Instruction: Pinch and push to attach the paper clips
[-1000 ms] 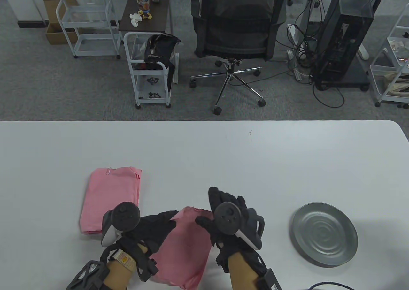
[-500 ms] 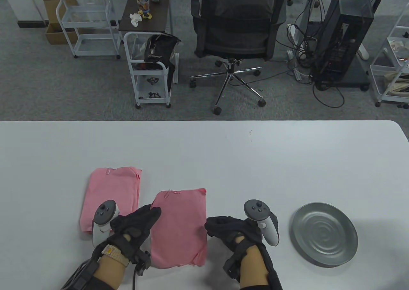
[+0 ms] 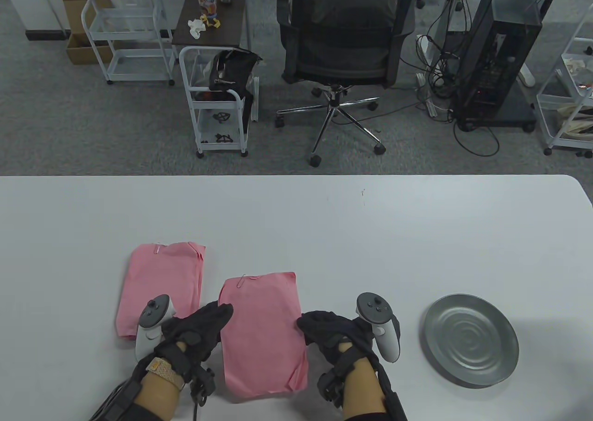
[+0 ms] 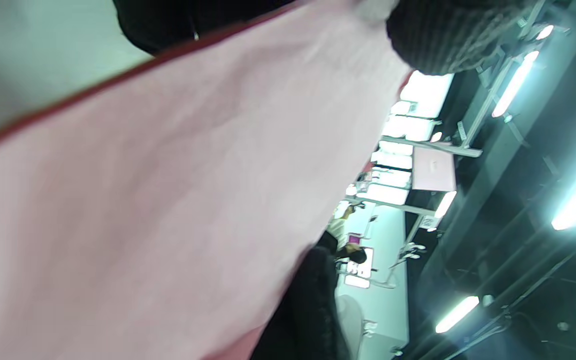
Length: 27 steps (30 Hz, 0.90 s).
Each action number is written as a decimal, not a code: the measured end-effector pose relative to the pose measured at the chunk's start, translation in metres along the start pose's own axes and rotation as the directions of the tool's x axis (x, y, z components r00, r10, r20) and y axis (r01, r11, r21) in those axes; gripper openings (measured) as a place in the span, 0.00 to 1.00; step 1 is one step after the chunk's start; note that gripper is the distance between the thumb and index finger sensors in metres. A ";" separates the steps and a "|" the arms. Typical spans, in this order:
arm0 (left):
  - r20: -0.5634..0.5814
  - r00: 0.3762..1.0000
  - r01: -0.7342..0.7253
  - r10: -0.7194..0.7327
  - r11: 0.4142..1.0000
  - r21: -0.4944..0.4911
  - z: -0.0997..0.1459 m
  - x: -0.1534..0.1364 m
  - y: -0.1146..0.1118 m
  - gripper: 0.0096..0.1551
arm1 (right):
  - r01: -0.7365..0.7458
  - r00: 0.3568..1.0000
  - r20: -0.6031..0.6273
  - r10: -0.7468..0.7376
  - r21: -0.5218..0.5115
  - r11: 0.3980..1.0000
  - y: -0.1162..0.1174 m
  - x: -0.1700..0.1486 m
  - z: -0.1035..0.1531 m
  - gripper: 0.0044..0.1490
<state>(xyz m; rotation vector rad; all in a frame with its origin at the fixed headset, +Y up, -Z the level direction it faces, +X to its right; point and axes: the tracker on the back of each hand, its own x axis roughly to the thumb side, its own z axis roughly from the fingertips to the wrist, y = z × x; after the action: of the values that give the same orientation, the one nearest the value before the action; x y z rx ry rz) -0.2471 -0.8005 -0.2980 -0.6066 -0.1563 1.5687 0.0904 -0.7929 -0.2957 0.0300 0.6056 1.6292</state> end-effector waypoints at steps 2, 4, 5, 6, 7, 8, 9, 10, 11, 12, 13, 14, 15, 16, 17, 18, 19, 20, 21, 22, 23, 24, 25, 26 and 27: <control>-0.036 0.998 0.045 -0.045 0.999 0.004 0.002 -0.001 0.000 0.32 | 0.025 1.000 0.002 -0.025 -0.028 0.999 0.000 -0.001 0.000 0.22; -0.086 0.982 0.179 -0.170 0.977 0.118 0.008 0.007 0.002 0.27 | 0.032 0.999 -0.012 -0.033 -0.031 0.999 0.002 -0.003 -0.001 0.22; -0.087 0.970 0.239 -0.228 0.962 0.130 0.009 0.012 0.002 0.26 | 0.028 0.999 -0.017 -0.028 -0.022 0.999 0.004 -0.004 -0.002 0.22; -0.073 0.949 0.314 -0.306 0.933 0.176 0.014 0.022 0.005 0.25 | 0.018 1.000 -0.023 -0.018 0.000 1.000 0.007 -0.003 -0.003 0.23; -0.064 0.931 0.364 -0.359 0.906 0.215 0.017 0.030 0.008 0.25 | 0.003 1.000 -0.026 -0.003 0.008 1.000 0.009 -0.002 -0.003 0.23; -0.052 0.899 0.431 -0.435 0.858 0.280 0.024 0.044 0.016 0.25 | -0.042 0.999 -0.036 0.041 -0.020 0.999 0.012 0.000 -0.003 0.25; -0.049 0.880 0.461 -0.472 0.826 0.324 0.029 0.052 0.023 0.25 | -0.072 0.997 -0.042 0.070 -0.038 0.997 0.014 0.002 -0.002 0.29; -0.061 0.861 0.486 -0.504 0.783 0.388 0.037 0.064 0.039 0.25 | -0.107 0.993 -0.051 0.105 -0.038 0.994 0.017 0.003 -0.004 0.32; -0.077 0.862 0.484 -0.501 0.768 0.420 0.043 0.069 0.051 0.25 | -0.113 0.992 -0.053 0.111 -0.030 0.993 0.018 0.003 -0.005 0.33; -0.103 0.873 0.466 -0.476 0.757 0.458 0.049 0.074 0.070 0.25 | -0.137 0.988 -0.071 0.136 0.002 0.991 0.020 0.001 -0.007 0.34; -0.141 0.885 0.454 -0.444 0.754 0.474 0.054 0.077 0.085 0.25 | -0.146 0.985 -0.084 0.147 0.023 0.989 0.021 0.000 -0.008 0.34; -0.181 0.904 0.425 -0.388 0.765 0.483 0.060 0.079 0.105 0.25 | -0.138 0.986 -0.091 0.142 0.054 0.989 0.022 -0.002 -0.010 0.34; -0.173 0.917 0.395 -0.358 0.767 0.506 0.063 0.079 0.118 0.25 | -0.121 0.988 -0.088 0.127 0.073 0.990 0.023 -0.003 -0.012 0.35; -0.186 0.933 0.360 -0.309 0.763 0.536 0.067 0.079 0.134 0.25 | -0.103 0.990 -0.088 0.112 0.095 0.990 0.022 -0.005 -0.013 0.35; -0.218 0.936 0.352 -0.276 0.764 0.541 0.069 0.079 0.145 0.25 | -0.087 0.991 -0.092 0.097 0.105 0.991 0.021 -0.007 -0.014 0.35; -0.239 0.931 0.363 -0.276 0.770 0.525 0.070 0.079 0.154 0.25 | -0.071 0.992 -0.097 0.082 0.109 0.992 0.021 -0.008 -0.015 0.35; -0.268 0.920 0.388 -0.287 0.763 0.517 0.069 0.078 0.164 0.25 | -0.060 0.992 -0.100 0.072 0.115 0.992 0.020 -0.009 -0.016 0.35; -0.303 0.907 0.413 -0.291 0.751 0.515 0.068 0.077 0.169 0.25 | -0.053 0.993 -0.102 0.065 0.119 0.992 0.019 -0.009 -0.016 0.35; -0.342 0.890 0.444 -0.300 0.739 0.506 0.066 0.076 0.174 0.25 | -0.048 0.993 -0.104 0.060 0.117 0.992 0.018 -0.010 -0.017 0.35; -0.375 0.866 0.488 -0.331 0.726 0.485 0.062 0.075 0.178 0.25 | -0.047 0.993 -0.105 0.060 0.117 0.992 0.018 -0.010 -0.017 0.34; -0.417 0.840 0.525 -0.347 0.713 0.464 0.058 0.074 0.182 0.25 | -0.050 0.992 -0.107 0.063 0.117 0.992 0.018 -0.010 -0.017 0.34; -0.440 0.822 0.552 -0.362 0.696 0.459 0.054 0.073 0.185 0.25 | -0.059 0.991 -0.109 0.072 0.114 0.992 0.018 -0.009 -0.018 0.34; -0.441 0.817 0.560 -0.371 0.690 0.458 0.050 0.073 0.186 0.25 | -0.067 0.991 -0.110 0.079 0.114 0.991 0.018 -0.009 -0.018 0.34; -0.441 0.812 0.569 -0.382 0.685 0.455 0.045 0.072 0.187 0.25 | -0.078 0.989 -0.113 0.091 0.113 0.991 0.019 -0.009 -0.018 0.34; -0.444 0.806 0.580 -0.391 0.674 0.458 0.042 0.073 0.188 0.25 | -0.082 0.989 -0.113 0.095 0.113 0.990 0.019 -0.008 -0.018 0.34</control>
<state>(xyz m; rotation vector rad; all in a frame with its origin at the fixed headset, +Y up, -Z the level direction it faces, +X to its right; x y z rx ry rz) -0.4306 -0.7402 -0.3681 -0.2758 0.3717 0.8882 0.0673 -0.8080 -0.3009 0.0405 0.7933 1.6912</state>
